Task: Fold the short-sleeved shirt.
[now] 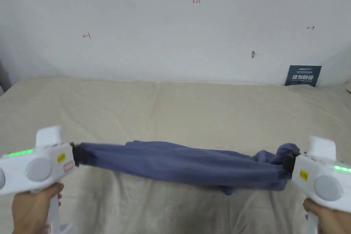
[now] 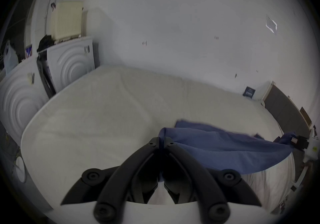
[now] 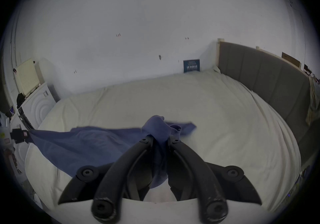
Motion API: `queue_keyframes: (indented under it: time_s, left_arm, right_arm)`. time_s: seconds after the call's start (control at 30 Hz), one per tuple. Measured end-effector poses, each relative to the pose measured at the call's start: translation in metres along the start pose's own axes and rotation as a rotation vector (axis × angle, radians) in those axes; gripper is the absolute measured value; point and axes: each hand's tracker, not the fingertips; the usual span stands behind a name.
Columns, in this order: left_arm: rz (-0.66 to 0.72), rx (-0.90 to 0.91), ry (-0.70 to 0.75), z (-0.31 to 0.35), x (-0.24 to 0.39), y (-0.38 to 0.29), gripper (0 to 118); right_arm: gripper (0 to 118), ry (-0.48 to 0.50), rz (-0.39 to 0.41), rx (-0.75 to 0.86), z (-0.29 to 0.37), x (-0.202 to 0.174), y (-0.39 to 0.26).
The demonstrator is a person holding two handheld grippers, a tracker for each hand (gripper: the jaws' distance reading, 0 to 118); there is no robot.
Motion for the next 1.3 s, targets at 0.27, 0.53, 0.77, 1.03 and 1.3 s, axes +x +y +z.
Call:
queue_keyframes:
  time_s: [0.27, 0.53, 0.77, 1.03, 1.3]
  left_arm:
    - [-0.009, -0.145, 0.042, 0.067, -0.053, -0.123, 4]
    - [0.01, -0.335, 0.09, 0.099, -0.078, -0.21, 4]
    - [0.065, -0.49, 0.115, 0.079, -0.085, -0.243, 4]
    - [0.111, -0.323, 0.032, 0.101, -0.056, -0.201, 97]
    - [-0.061, 0.09, -0.158, 0.171, 0.026, -0.106, 97]
  right_arm:
    - [13, -0.039, -0.044, -0.086, 0.085, 0.027, -0.107]
    - [13, -0.118, -0.042, -0.33, 0.122, 0.047, -0.214]
    - [14, -0.125, -0.124, -0.41, 0.117, 0.06, -0.252]
    - [92, -0.057, -0.007, -0.235, 0.145, 0.038, -0.189]
    - [92, -0.011, 0.125, 0.262, 0.213, -0.008, -0.095]
